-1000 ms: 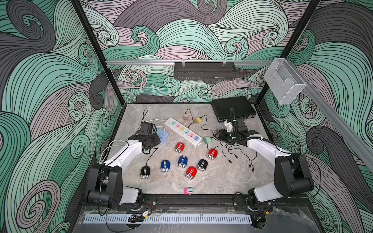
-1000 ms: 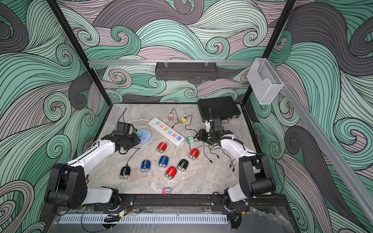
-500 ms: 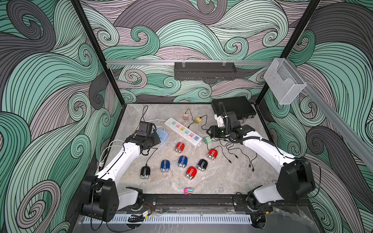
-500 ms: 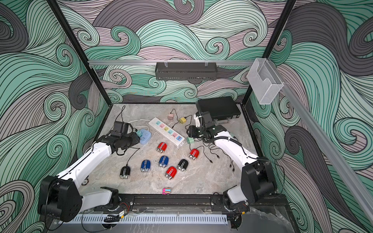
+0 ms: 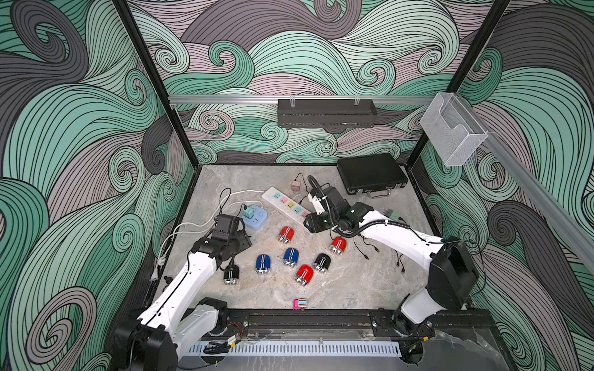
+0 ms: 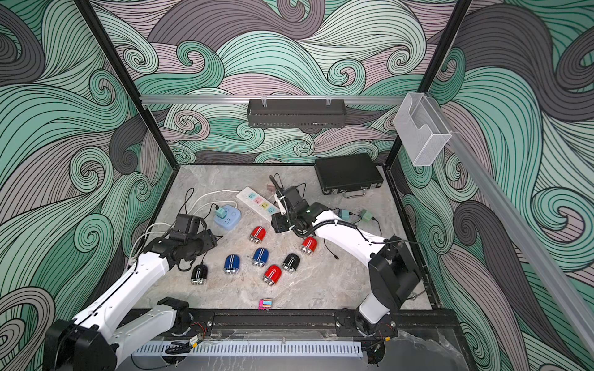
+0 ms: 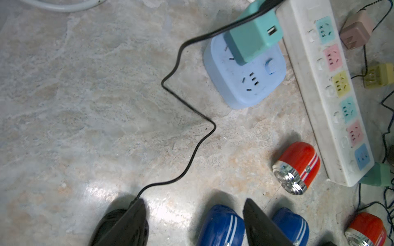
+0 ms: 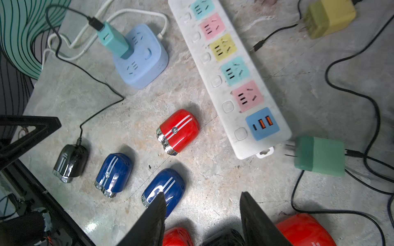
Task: Unplug the electric shaver
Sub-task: Pick up the electric shaver from the center of the board.
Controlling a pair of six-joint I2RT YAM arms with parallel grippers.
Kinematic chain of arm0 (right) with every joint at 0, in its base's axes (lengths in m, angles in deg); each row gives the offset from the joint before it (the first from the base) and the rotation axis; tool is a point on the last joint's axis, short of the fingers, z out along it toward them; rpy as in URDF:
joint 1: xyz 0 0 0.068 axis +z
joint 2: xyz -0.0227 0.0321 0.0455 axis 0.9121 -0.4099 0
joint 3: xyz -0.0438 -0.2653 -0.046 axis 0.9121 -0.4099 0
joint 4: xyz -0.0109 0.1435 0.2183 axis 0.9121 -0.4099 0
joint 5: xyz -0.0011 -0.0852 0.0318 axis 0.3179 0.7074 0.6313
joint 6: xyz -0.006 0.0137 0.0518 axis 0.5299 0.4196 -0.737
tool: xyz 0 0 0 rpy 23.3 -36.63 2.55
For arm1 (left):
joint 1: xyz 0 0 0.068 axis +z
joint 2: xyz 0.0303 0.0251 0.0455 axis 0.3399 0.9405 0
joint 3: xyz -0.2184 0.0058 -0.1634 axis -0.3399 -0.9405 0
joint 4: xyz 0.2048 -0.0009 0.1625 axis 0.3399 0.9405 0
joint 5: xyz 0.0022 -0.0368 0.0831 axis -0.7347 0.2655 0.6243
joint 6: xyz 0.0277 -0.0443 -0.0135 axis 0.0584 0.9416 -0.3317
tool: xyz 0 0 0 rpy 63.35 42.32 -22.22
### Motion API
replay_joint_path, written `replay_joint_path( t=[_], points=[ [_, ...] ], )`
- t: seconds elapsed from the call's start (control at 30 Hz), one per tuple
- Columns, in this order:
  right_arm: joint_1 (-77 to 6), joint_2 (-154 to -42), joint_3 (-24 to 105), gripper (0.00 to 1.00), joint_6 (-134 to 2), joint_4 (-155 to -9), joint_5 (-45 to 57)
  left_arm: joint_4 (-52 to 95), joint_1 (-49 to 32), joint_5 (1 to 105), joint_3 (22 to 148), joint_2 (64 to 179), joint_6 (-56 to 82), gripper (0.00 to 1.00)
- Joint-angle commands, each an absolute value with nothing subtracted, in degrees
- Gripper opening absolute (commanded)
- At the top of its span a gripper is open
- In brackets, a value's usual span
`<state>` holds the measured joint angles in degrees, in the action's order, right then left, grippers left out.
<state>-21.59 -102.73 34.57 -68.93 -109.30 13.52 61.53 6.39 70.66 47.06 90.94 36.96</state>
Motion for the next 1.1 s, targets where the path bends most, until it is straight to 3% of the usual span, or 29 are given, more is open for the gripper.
replay_joint_path(
  t=[0.0,0.2,0.63,1.07],
  points=[
    [-19.74,-103.46,35.44,0.57,-69.65,-108.45,15.14,65.21,5.82,73.63,45.02,85.17,40.39,0.72],
    [-17.2,-104.59,34.46,0.58,-70.89,-107.43,15.28,66.93,5.72,75.03,41.43,81.14,42.07,0.75],
    [-16.05,-105.64,31.82,0.58,-72.16,-106.09,14.89,70.9,5.72,78.75,40.8,88.28,45.37,0.76],
    [-15.89,-107.16,33.11,0.58,-71.71,-106.61,14.62,66.59,5.54,72.64,36.49,90.94,44.19,0.75]
  ],
)
